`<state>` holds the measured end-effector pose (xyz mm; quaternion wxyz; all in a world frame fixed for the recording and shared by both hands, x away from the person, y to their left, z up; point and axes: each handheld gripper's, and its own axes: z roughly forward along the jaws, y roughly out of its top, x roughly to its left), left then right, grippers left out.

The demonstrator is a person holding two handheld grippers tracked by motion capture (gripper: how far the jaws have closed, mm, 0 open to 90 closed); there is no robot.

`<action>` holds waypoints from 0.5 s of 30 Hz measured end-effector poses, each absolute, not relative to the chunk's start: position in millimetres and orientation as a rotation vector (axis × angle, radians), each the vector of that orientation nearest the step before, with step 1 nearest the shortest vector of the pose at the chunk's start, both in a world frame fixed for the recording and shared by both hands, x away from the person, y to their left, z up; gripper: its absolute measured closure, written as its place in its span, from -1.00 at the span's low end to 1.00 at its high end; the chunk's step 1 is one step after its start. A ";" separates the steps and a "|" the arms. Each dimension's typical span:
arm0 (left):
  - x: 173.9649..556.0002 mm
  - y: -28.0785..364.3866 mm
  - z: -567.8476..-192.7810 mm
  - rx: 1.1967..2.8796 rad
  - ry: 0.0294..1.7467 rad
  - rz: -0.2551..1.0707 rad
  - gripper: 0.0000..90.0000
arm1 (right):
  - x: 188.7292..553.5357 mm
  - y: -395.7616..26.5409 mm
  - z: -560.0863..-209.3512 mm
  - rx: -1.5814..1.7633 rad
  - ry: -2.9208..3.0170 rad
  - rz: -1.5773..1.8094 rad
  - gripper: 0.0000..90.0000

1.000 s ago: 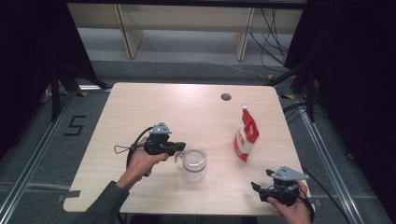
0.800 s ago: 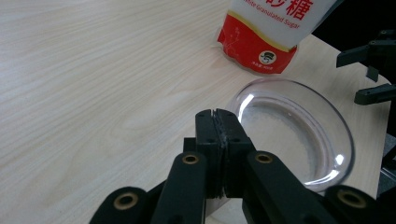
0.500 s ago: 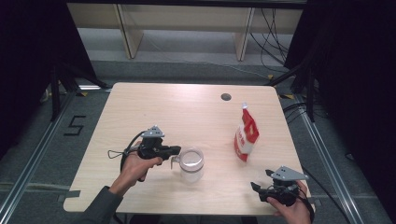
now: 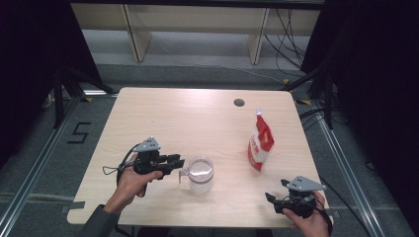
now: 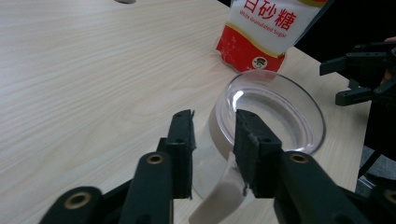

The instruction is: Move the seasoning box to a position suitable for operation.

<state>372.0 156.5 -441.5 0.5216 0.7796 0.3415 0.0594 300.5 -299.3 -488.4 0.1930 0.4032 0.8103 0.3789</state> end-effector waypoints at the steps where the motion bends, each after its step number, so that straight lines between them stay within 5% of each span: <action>1: 369.0 160.5 -442.6 1.874 0.780 0.154 0.38 | 300.4 -299.3 -488.3 1.133 2.273 1.064 -0.47; 15: 350.9 165.0 -472.4 1.946 0.666 0.202 -0.07 | 301.0 -297.1 -488.5 1.123 2.289 1.054 -0.47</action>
